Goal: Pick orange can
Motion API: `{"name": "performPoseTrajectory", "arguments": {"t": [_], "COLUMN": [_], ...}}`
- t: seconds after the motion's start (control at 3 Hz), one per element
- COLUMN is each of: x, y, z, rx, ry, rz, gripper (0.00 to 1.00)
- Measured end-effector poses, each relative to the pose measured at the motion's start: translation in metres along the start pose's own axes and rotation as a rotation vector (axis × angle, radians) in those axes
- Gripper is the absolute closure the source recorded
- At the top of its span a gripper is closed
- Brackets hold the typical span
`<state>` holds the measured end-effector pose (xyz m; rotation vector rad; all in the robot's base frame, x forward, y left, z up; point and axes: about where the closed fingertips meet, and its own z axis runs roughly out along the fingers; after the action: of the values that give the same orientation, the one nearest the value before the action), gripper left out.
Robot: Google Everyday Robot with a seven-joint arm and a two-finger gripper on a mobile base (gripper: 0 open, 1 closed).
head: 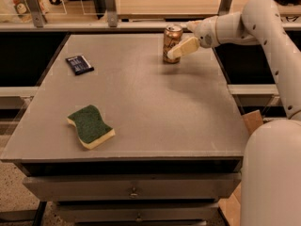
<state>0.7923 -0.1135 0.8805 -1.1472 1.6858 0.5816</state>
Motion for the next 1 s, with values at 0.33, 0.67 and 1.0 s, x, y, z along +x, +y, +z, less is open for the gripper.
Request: {"name": "performPoseTrajectory", "arguments": {"t": [0.33, 0.67, 1.0], "x": [0.005, -0.001, -0.012], "y": [-0.003, 0.002, 0.015], "z": [0.013, 0.024, 0.032], "rx": [-0.003, -0.024, -0.071], "ry": [-0.048, -0.040, -0.002], "rz": [0.006, -0.022, -0.060], "gripper": [0.17, 0.41, 0.64]}}
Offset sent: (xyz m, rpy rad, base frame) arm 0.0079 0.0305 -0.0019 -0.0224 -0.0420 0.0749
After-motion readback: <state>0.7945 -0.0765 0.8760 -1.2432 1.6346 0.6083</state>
